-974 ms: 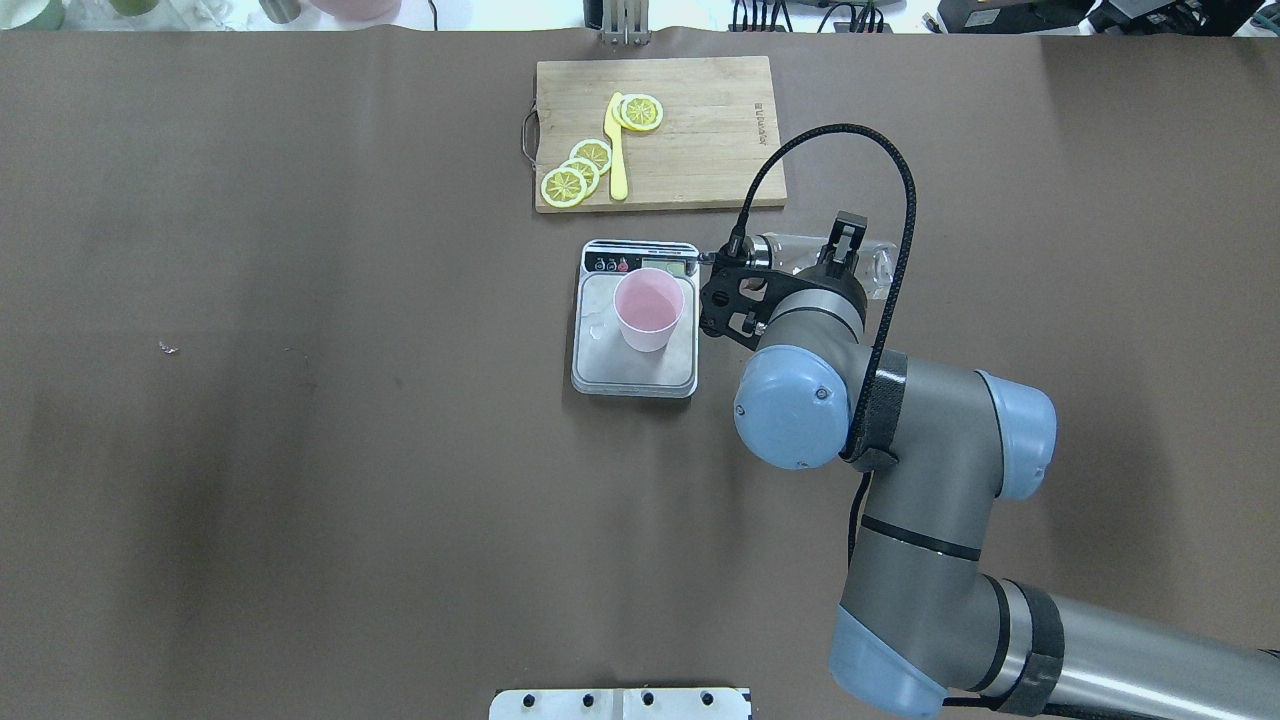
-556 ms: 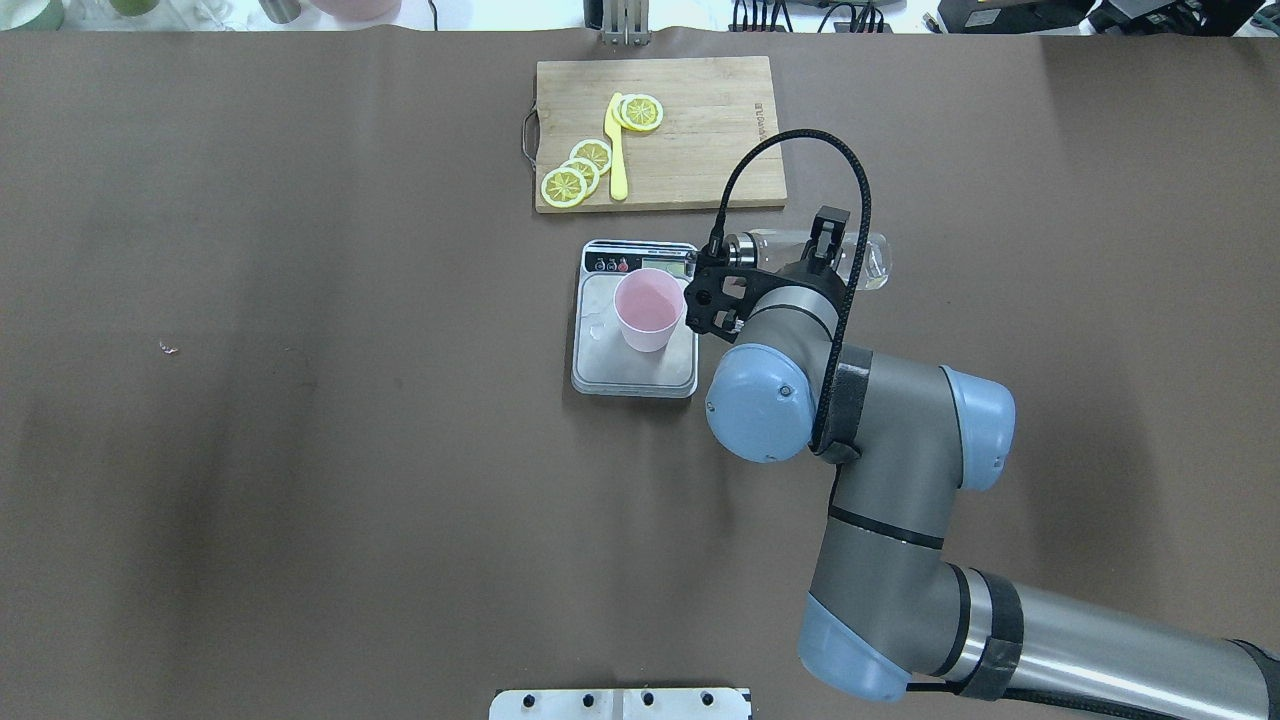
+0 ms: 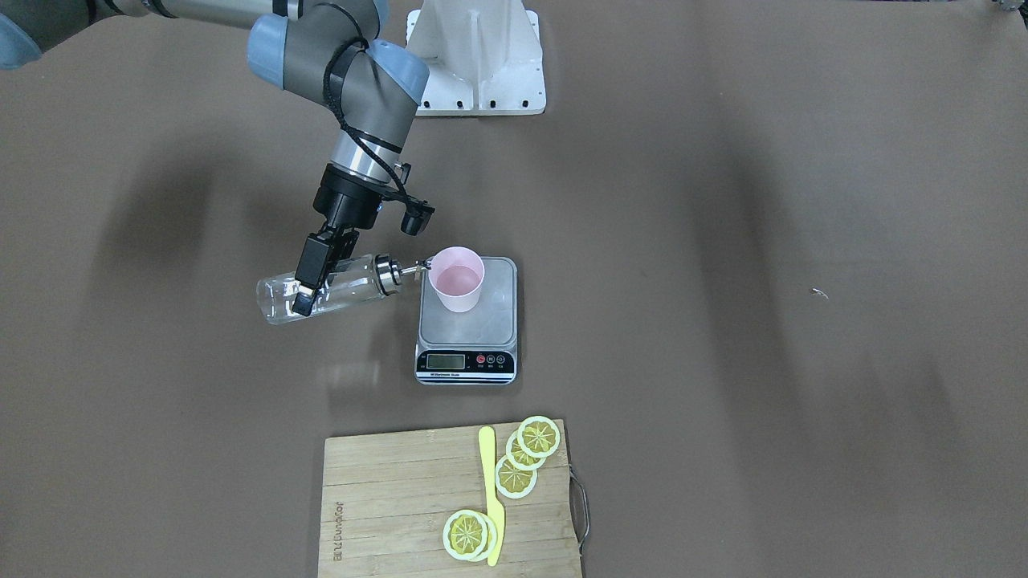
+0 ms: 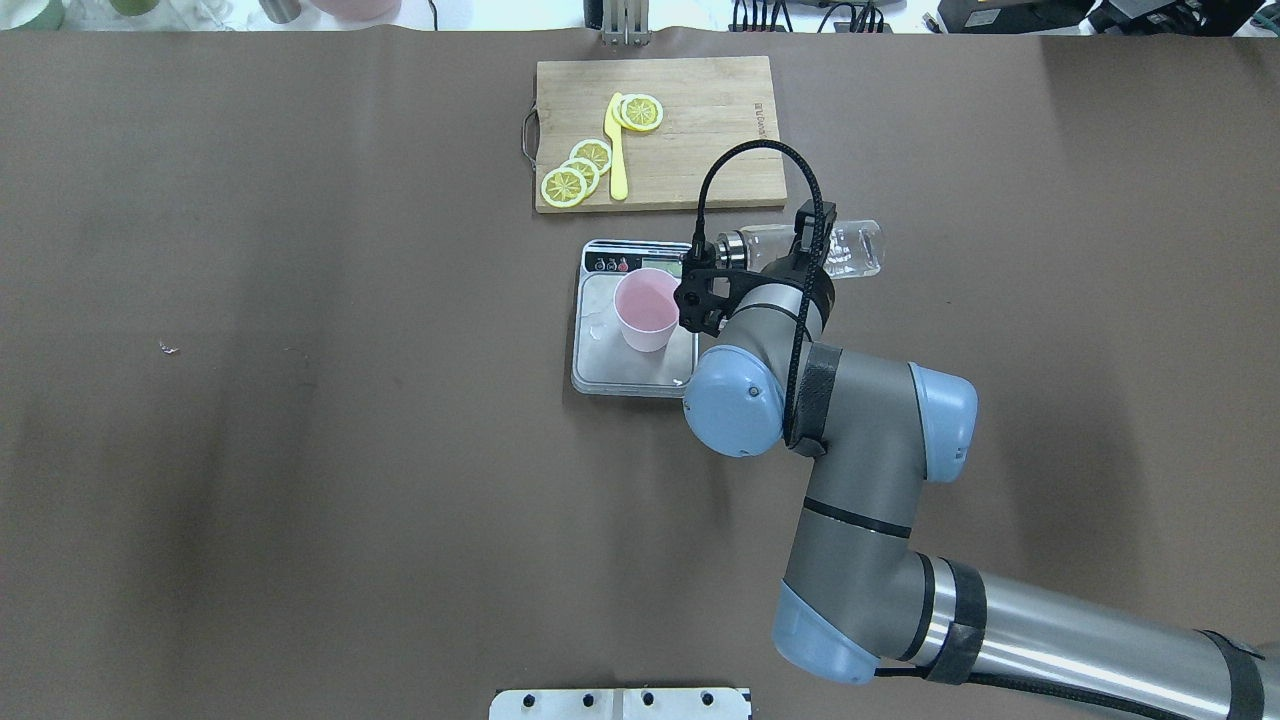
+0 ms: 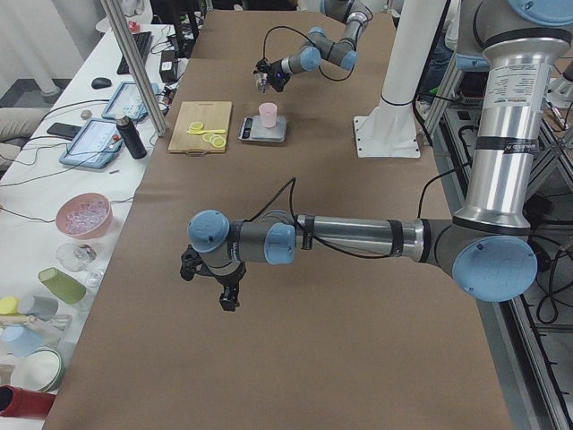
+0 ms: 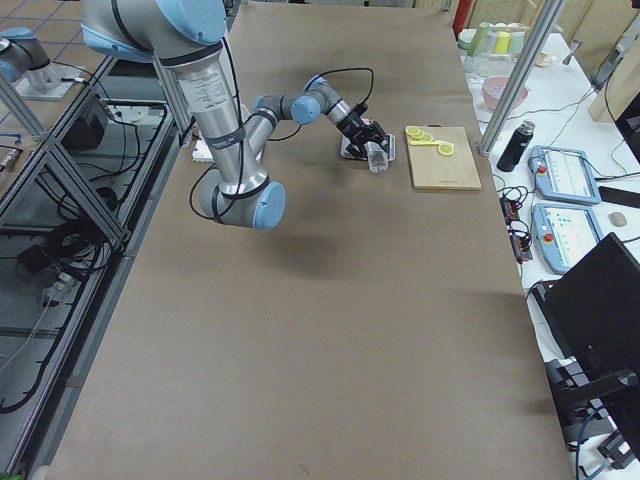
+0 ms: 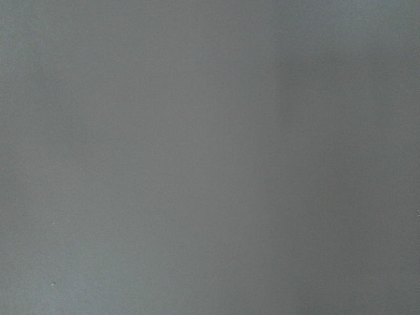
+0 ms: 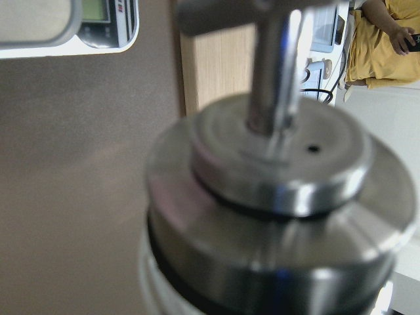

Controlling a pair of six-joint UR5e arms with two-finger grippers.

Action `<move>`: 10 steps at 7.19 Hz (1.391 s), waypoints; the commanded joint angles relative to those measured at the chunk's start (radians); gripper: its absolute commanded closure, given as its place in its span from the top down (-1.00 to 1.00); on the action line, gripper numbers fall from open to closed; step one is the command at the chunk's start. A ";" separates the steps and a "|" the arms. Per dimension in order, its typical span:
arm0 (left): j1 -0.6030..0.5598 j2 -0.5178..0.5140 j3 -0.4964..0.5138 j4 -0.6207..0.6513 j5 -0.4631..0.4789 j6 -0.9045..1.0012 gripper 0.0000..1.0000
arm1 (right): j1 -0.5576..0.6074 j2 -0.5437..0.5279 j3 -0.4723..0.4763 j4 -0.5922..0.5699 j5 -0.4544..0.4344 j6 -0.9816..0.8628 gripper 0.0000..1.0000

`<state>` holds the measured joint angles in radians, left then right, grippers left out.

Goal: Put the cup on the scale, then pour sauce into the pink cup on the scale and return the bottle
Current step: 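Tilt the dispenser spout over the pink cup with the right gripper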

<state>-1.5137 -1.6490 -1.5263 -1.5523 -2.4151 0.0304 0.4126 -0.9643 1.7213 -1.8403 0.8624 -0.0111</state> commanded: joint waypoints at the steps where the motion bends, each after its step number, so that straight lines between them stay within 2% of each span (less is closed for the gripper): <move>1: -0.008 0.002 0.000 0.000 0.001 0.000 0.98 | -0.008 0.050 -0.017 -0.071 -0.020 -0.012 -0.88; 10: -0.028 0.002 -0.002 0.000 0.001 0.008 0.98 | -0.029 0.048 -0.019 -0.198 -0.112 -0.032 -0.88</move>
<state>-1.5384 -1.6472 -1.5278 -1.5524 -2.4145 0.0370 0.3842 -0.9163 1.7019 -2.0245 0.7609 -0.0427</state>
